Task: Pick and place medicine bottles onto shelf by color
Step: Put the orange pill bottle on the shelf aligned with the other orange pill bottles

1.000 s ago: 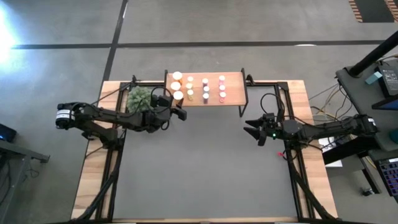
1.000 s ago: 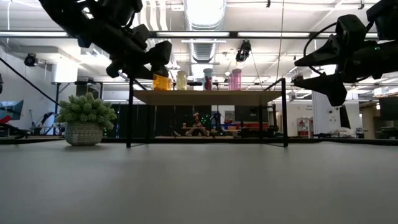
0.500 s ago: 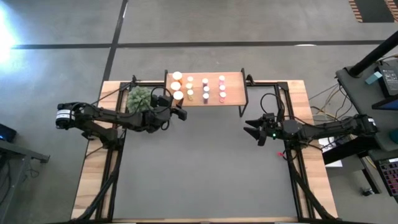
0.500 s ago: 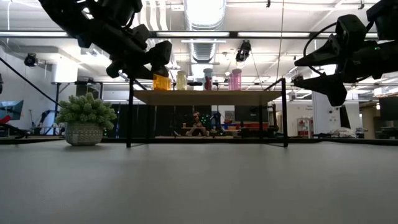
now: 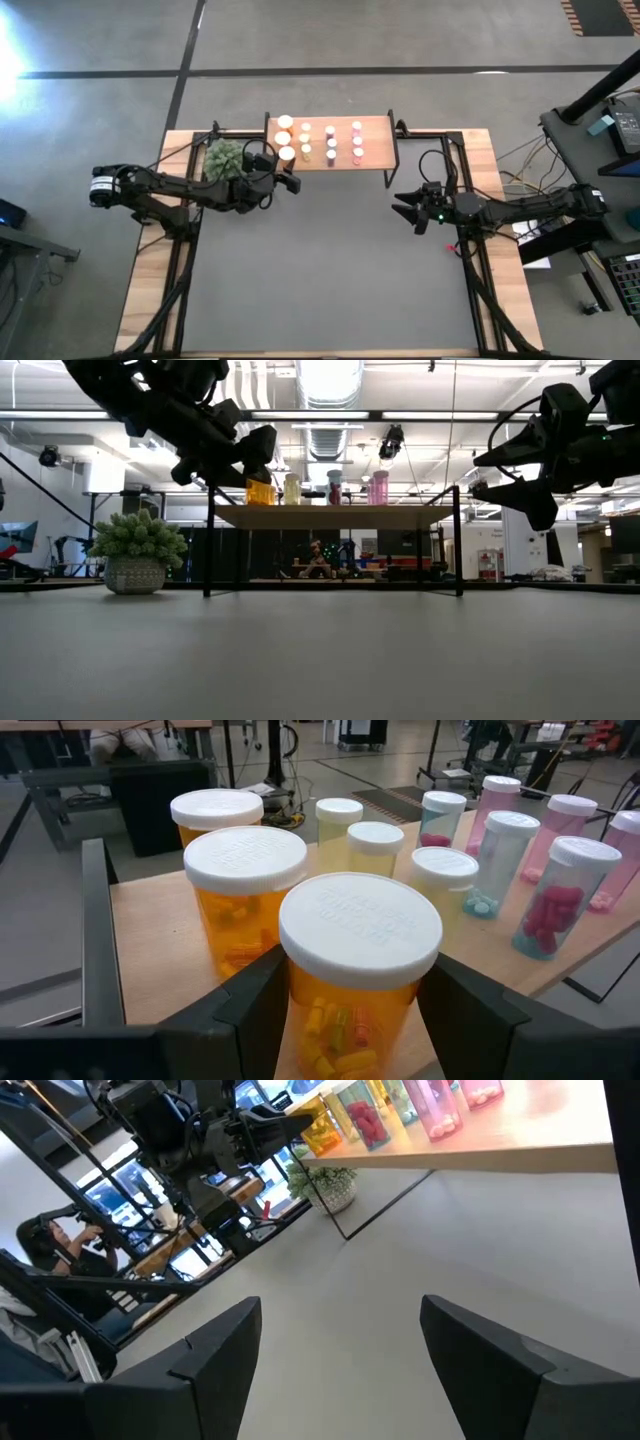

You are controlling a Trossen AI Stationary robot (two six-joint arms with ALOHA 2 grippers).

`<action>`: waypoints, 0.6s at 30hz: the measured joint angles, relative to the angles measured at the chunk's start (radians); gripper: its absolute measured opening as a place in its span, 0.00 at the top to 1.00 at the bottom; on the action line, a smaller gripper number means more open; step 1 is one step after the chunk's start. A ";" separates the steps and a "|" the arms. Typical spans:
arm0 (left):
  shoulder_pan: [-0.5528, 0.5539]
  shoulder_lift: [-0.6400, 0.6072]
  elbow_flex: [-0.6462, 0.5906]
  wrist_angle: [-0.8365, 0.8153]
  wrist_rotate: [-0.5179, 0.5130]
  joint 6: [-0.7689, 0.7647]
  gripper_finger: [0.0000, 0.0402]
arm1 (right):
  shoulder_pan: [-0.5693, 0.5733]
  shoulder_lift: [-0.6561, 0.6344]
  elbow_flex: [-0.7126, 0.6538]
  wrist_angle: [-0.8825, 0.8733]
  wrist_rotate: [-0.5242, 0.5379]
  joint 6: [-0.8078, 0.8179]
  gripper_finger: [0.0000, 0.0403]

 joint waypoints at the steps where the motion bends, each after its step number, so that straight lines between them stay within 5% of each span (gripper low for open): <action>1: 0.000 0.000 0.000 0.000 0.000 0.000 0.54 | 0.000 0.000 0.000 0.000 0.000 0.000 0.34; 18: -0.001 0.003 -0.006 0.023 -0.013 -0.033 0.35 | 0.000 0.000 0.000 -0.001 0.000 0.000 0.34</action>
